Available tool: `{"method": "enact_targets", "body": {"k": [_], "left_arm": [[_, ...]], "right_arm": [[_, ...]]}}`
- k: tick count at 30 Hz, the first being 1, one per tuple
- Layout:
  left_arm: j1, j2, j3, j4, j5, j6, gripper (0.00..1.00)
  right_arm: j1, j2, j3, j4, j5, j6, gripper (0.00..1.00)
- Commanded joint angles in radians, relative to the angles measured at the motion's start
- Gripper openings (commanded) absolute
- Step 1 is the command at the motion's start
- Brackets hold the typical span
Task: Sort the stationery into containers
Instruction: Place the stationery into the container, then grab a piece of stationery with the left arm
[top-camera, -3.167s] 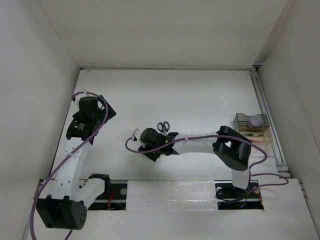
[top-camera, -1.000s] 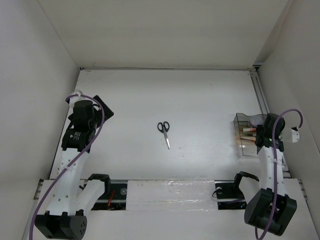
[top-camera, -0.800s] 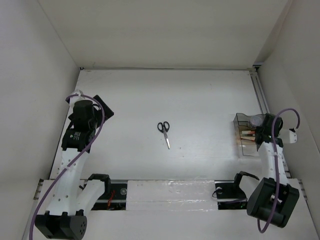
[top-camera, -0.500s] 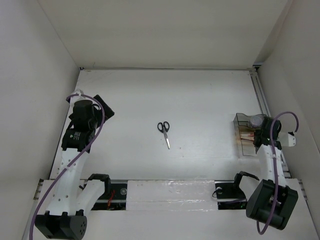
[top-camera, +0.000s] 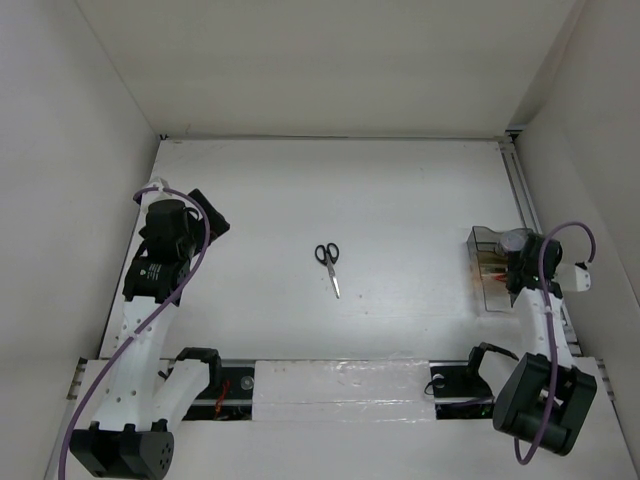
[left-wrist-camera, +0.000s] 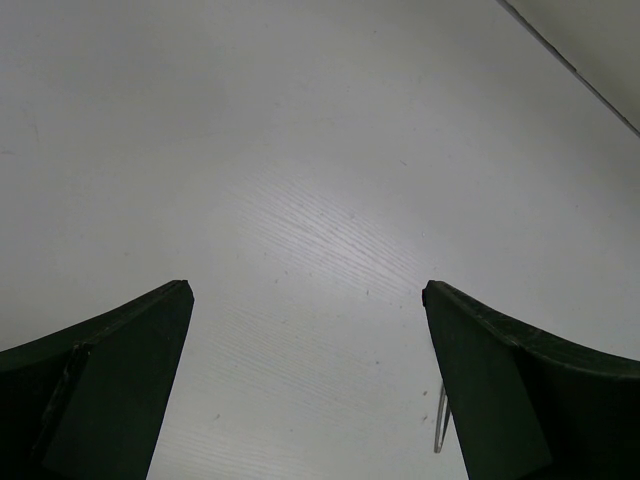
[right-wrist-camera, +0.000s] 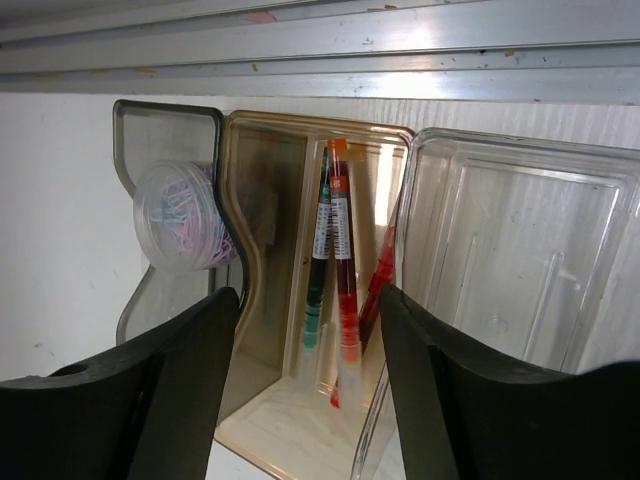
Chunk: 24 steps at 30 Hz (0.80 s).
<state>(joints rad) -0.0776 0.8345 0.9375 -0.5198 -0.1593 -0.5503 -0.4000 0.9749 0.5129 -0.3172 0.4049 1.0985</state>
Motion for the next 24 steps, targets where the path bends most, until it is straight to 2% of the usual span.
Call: {"method": "enact_targets", "body": {"k": [1, 5, 6, 7, 8, 9, 14, 17, 20, 24], "left_arm": [[-0.005, -0.014, -0.002, 0.029, 0.017, 0.016, 1.00], [-0.005, -0.014, -0.011, 0.029, 0.017, 0.016, 1.00], [-0.005, -0.014, -0.011, 0.029, 0.017, 0.016, 1.00], [-0.005, -0.014, -0.011, 0.029, 0.017, 0.016, 1.00], [-0.005, -0.014, -0.011, 0.029, 0.017, 0.016, 1.00], [-0.005, -0.014, -0.011, 0.029, 0.017, 0.016, 1.00], [-0.005, -0.014, -0.011, 0.029, 0.017, 0.016, 1.00], [-0.005, -0.014, -0.011, 0.038, 0.017, 0.016, 1.00], [-0.005, -0.005, -0.011, 0.038, 0.017, 0.016, 1.00], [-0.005, -0.005, -0.011, 0.038, 0.017, 0.016, 1.00]], "right_arm": [[-0.008, -0.021, -0.007, 0.064, -0.008, -0.025, 0.66], [-0.008, -0.056, 0.004, 0.064, -0.040, -0.055, 0.67], [-0.008, -0.070, 0.004, 0.078, -0.054, -0.075, 0.72], [-0.008, -0.085, 0.004, 0.078, -0.072, -0.075, 0.72], [-0.008, -0.099, 0.016, 0.087, -0.105, -0.086, 0.82], [-0.008, -0.126, 0.016, 0.099, -0.121, -0.086, 0.84], [-0.008, -0.188, 0.090, 0.082, -0.184, -0.146, 0.84], [-0.008, -0.199, 0.142, 0.095, -0.277, -0.225, 0.84], [0.050, -0.180, 0.213, 0.095, -0.337, -0.303, 0.84], [0.159, -0.180, 0.279, 0.070, -0.325, -0.374, 0.84]]}}
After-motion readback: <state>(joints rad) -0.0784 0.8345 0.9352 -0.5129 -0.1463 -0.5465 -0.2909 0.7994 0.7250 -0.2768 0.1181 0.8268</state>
